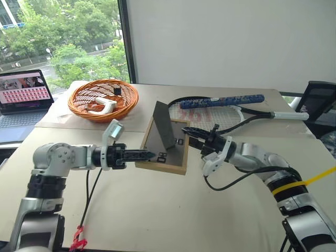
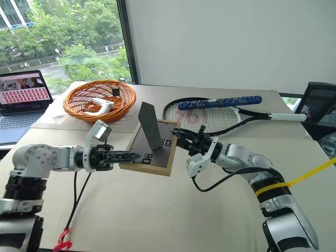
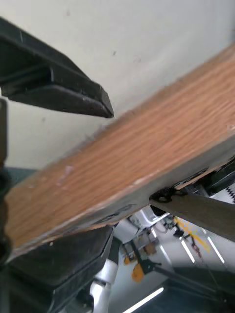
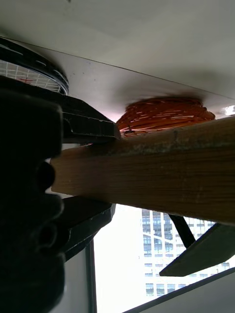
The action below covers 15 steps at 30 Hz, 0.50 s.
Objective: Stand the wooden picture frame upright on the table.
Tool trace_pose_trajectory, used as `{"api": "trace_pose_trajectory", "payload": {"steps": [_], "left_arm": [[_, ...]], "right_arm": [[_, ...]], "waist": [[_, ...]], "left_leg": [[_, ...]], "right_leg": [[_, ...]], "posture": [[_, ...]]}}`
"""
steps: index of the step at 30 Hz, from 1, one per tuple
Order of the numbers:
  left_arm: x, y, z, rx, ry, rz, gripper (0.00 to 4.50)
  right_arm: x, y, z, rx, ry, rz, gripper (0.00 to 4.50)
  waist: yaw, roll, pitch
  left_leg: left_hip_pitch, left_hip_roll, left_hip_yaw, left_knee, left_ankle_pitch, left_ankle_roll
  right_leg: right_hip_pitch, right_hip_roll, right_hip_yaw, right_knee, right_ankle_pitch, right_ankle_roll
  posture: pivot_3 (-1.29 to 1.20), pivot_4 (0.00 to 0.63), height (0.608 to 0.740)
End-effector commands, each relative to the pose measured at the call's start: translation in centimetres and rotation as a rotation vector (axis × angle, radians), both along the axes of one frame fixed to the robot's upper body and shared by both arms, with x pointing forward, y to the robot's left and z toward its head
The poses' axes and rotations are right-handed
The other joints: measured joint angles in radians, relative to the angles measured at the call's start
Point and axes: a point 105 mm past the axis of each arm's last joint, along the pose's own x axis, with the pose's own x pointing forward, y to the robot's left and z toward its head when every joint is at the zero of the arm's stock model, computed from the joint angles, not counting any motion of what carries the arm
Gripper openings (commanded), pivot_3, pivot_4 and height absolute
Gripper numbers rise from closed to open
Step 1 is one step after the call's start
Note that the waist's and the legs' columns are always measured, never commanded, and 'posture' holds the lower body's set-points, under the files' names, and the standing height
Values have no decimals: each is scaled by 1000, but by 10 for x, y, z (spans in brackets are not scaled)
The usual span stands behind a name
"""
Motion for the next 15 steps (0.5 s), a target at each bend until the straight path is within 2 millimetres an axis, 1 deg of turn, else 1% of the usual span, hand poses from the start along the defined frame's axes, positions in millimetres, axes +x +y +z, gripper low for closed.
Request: {"api": "trace_pose_trajectory", "payload": {"steps": [1,3,4,5,7,9,12,15], "left_arm": [[1,35,30,9,-206,146,4500],[-2,53,36,51,-297,222,4500],[-3,57,36,68,-319,239,4500],[-4,63,34,101,-348,275,4500],[-2,72,19,249,-401,365,4500],[-1,75,8,341,-438,411,4500],[-5,70,0,365,-490,448,4500],[-5,70,-1,359,-504,506,4500]], "right_arm": [[13,-16,38,142,22,-42,1234],[26,-16,32,278,305,-47,1223],[28,-15,29,319,408,-25,1220],[30,-11,21,368,612,9,1218],[28,0,12,450,977,112,1213],[26,7,8,484,1185,170,1205],[20,16,-11,470,1502,198,1202],[20,22,-23,486,1657,194,1199]], "waist": [[-3,0,0],[-10,0,1],[-15,0,1],[-18,-1,1],[-22,-1,1],[-20,0,1],[-10,1,2],[-1,0,2]], "left_leg": [[0,0,0,0,0,0],[0,0,0,0,0,0],[0,0,0,0,0,0],[1,0,0,-1,0,1],[2,0,-1,0,0,1],[2,0,-1,0,0,1],[2,0,-1,0,1,1],[2,0,-1,1,1,1]], "right_leg": [[0,0,0,0,0,0],[0,0,0,0,0,0],[1,0,0,0,0,0],[2,0,0,0,0,0],[4,0,-1,0,0,0],[5,0,-1,1,0,0],[3,0,-2,3,0,0],[1,0,-2,4,0,-1]], "posture": [[0,150,724],[0,150,724],[0,150,724],[0,150,724],[0,150,724],[0,150,724],[0,150,724],[0,150,724]]}}
